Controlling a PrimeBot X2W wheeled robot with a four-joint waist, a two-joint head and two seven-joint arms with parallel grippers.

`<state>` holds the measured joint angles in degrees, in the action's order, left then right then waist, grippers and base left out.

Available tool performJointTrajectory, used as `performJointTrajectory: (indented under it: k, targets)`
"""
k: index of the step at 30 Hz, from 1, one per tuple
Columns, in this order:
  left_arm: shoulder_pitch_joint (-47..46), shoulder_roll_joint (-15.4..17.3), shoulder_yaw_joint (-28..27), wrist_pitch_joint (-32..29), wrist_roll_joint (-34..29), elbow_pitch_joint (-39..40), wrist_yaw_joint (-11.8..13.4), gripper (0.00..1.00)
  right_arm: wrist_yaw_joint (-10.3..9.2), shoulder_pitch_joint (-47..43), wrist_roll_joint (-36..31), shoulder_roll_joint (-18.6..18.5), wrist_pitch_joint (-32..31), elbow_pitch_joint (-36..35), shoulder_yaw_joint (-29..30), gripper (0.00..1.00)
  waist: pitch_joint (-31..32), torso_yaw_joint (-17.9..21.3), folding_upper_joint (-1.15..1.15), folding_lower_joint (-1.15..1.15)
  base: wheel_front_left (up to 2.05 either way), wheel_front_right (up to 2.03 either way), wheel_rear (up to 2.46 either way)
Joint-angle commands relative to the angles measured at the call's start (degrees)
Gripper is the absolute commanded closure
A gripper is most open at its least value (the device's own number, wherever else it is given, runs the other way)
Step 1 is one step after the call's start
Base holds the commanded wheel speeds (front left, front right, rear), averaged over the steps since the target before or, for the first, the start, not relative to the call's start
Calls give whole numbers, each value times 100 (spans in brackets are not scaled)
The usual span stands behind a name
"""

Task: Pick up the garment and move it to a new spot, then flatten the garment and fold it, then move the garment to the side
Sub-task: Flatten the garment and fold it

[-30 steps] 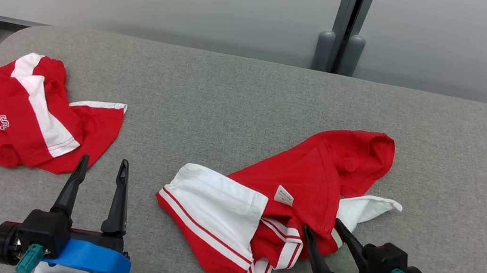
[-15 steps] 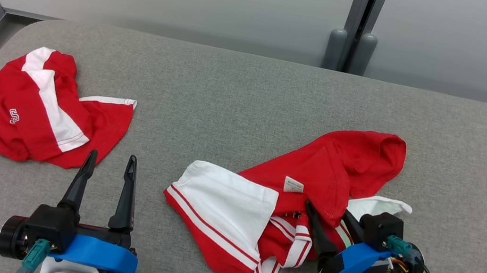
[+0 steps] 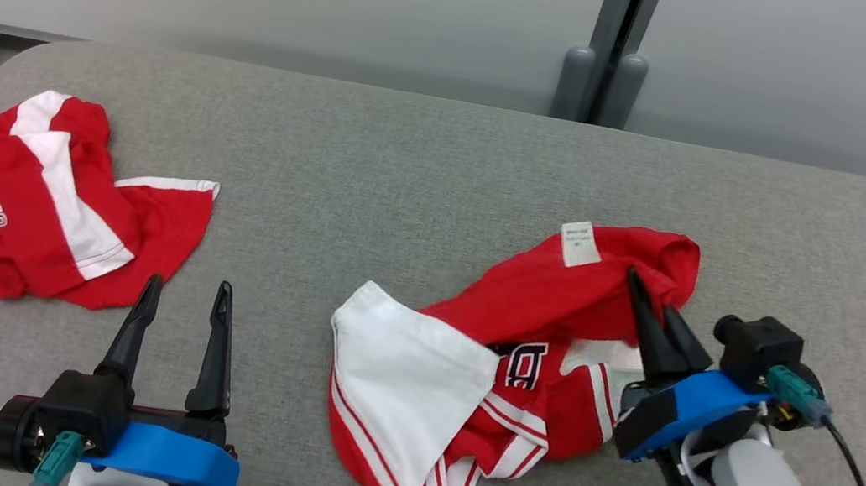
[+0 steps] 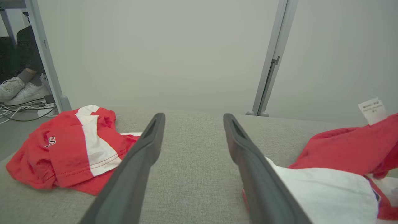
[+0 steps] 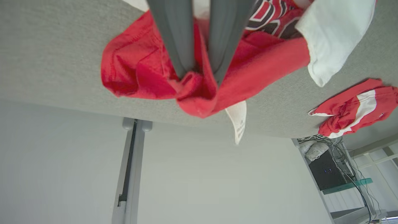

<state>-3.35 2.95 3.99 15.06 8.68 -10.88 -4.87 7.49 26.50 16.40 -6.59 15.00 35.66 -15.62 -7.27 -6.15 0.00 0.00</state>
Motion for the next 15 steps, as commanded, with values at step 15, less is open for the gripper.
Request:
performJointTrajectory:
  k: [15]
  targets:
    - [93,-8,157,16,16,-53,-11,0,1,-2551,-76,-954,23,-2309,275,100,301,861,0,0,0,0,0]
